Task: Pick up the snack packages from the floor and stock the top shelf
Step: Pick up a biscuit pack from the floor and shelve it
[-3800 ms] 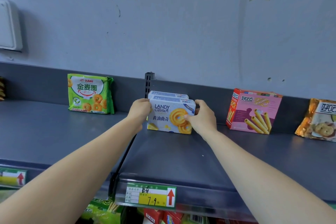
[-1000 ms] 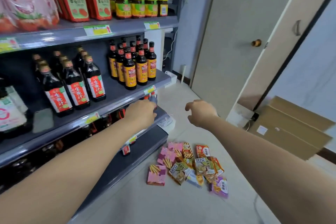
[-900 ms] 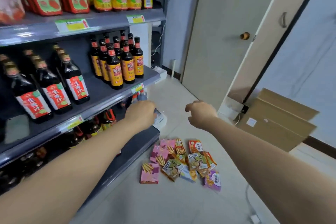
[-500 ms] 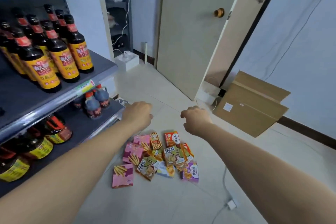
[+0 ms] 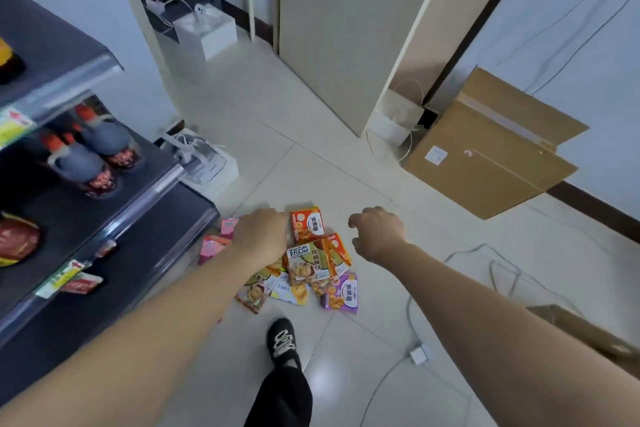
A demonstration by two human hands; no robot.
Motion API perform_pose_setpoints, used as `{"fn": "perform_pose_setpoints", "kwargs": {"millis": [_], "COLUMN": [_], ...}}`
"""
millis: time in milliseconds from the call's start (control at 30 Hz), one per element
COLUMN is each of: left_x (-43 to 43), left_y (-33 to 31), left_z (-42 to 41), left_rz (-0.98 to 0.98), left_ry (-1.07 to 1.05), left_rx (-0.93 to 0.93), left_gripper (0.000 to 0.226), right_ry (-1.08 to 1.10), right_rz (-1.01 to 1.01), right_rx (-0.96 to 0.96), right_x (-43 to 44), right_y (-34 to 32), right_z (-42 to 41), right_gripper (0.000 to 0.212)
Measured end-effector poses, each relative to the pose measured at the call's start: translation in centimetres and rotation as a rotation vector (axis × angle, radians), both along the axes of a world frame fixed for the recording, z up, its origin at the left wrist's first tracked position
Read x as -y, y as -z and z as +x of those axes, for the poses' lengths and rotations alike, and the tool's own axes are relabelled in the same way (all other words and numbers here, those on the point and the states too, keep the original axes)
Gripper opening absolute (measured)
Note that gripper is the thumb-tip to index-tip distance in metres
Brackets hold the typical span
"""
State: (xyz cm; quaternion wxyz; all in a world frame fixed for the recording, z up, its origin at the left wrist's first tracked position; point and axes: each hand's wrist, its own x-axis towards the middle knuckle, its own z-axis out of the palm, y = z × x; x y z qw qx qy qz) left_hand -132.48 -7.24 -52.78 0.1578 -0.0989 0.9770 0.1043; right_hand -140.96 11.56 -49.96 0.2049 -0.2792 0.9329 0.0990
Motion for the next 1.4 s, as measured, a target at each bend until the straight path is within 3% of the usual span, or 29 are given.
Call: {"fn": "perform_pose_setpoints", "kwargs": {"millis": [400, 667, 900, 967, 1133, 1267, 1400], "left_x": [-0.8, -1.6, -3.5, -3.9, -4.5, -4.2, -3.0], "left_y": [18.4, 35.2, 50.3, 53.8, 59.8, 60.9, 57.9], "left_z": [-7.8, -10.2, -10.2, -10.1, -10.8, -11.1, -11.0], "left_rz": [0.123, 0.149, 0.333, 0.425, 0.766, 0.897, 0.964], "left_ry": [-0.104, -0.161, -0.314, -0.412, -0.887, -1.125, -1.156], "left_rx": [0.192, 0.3, 0.41, 0.433, 0.515, 0.542, 0.458], "left_gripper": [0.031, 0.031, 0.023, 0.03, 0.061, 0.037, 0.032], "right_ry": [0.14, 0.114, 0.269, 0.367, 0.576, 0.647, 0.676], "right_rz": [0.009, 0.088, 0.077, 0.038, -0.105, -0.203, -0.28], "right_rx": [0.266, 0.352, 0.45, 0.458, 0.513, 0.499, 0.437], "right_x": [-1.3, -1.6, -0.8, -0.6, -0.5, 0.1, 1.2], "right_y": [18.8, 35.8, 50.5, 53.8, 59.2, 59.8, 56.1], "right_z": [-9.1, -11.9, -12.2, -12.2, -12.1, -12.3, -13.0], "right_gripper": [0.036, 0.029, 0.037, 0.044, 0.041, 0.023, 0.029]}}
